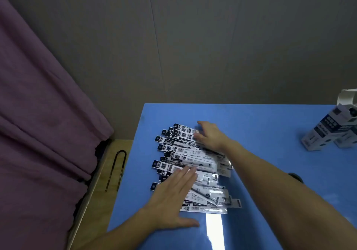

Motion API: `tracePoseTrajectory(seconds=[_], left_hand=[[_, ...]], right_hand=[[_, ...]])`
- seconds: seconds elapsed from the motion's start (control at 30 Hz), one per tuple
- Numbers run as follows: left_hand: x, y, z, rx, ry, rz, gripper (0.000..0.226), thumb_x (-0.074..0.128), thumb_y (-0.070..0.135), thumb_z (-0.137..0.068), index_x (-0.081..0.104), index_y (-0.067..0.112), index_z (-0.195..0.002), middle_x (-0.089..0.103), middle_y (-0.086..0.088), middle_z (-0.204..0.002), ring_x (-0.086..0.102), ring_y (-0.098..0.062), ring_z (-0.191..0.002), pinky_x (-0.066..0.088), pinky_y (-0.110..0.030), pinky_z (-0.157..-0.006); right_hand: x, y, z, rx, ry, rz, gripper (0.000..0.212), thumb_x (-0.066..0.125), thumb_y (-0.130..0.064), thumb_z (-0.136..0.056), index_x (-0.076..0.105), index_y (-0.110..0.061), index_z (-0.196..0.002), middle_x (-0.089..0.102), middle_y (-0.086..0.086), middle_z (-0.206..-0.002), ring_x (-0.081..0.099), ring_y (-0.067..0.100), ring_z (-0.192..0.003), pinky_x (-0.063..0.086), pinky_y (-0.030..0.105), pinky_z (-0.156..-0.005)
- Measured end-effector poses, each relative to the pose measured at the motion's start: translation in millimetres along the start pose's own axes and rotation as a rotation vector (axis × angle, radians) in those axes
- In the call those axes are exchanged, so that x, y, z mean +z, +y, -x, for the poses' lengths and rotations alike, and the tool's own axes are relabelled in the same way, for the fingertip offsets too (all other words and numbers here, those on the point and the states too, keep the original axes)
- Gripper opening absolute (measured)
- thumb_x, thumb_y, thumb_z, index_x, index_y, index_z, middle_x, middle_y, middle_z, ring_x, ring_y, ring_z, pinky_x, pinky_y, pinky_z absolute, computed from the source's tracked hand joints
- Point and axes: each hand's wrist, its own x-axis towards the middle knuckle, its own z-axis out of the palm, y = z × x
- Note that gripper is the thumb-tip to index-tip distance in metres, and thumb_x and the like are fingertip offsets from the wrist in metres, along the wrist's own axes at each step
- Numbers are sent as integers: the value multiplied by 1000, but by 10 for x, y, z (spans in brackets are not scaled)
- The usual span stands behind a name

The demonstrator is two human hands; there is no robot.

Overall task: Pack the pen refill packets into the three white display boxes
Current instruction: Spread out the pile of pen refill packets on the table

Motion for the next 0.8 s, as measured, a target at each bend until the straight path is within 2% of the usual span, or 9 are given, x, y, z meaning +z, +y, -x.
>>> tracePoseTrajectory(seconds=[0.07,0.2,0.43,0.5,0.53,0.6,0.7,0.77,0.8], left_hand=[[52,-49,-45,-44,47,-29,114,33,89,-85,0,11,-161,-15,0,-168,-12,-19,-155,5,-43,-124],[110,-134,-161,-112,115,-74,104,31,82,-92,7,8,-161,-4,-4,-169,-5,-20,-156,9,-41,-123],[128,-165,-192,-116,82,-67,102,28,82,-92,7,9,-161,-5,-3,-169,-8,-20,-156,6,-42,-123],[106,-174,-191,-110,70,-60,106,28,84,-90,3,9,-161,-9,-2,-169,-12,-19,-155,4,-42,-124],[92,-179,-190,-102,60,-67,108,27,86,-89,1,10,-161,-12,-1,-169,-15,-18,-155,2,-42,-125],[50,-187,-179,-84,50,-87,112,26,89,-86,-4,11,-161,-15,0,-168,-18,-16,-154,0,-42,-126],[-62,-192,-129,-85,75,-52,111,29,89,-85,0,14,-162,-9,2,-169,-13,-13,-155,-3,-40,-126],[-121,-191,-91,-195,153,38,94,34,80,-91,14,20,-161,12,5,-168,8,-14,-154,5,-37,-126],[-153,-183,-76,-316,224,88,82,37,74,-95,26,22,-157,29,5,-161,24,-16,-148,17,-36,-123]], right_hand=[[69,2,-39,-43,-74,95,59,48,-46,-100,41,-9,-145,47,11,-148,39,35,-137,30,46,-114],[84,21,75,-90,-91,204,58,47,-39,-104,34,-13,-154,33,4,-159,28,29,-140,22,38,-119],[118,-48,320,-141,-125,238,51,41,-30,-106,33,-18,-155,36,1,-158,32,26,-138,27,39,-117],[100,-59,372,-127,-120,222,40,43,-29,-104,44,-20,-143,51,3,-144,42,26,-126,37,45,-109],[86,-51,387,-115,-100,204,26,44,-27,-102,50,-21,-127,59,4,-127,48,26,-114,43,46,-99],[31,-39,429,-86,-42,172,8,46,-23,-99,47,-18,-105,62,7,-107,54,30,-103,47,45,-86],[-109,-60,539,-24,9,193,28,47,-23,-102,52,-11,-126,60,12,-129,52,34,-121,45,46,-98],[-182,-77,628,1,37,205,41,45,-24,-103,47,-10,-141,53,12,-143,46,32,-132,41,44,-107],[-206,-82,678,7,44,201,45,46,-24,-103,44,-11,-145,51,11,-147,44,31,-135,39,43,-109]])
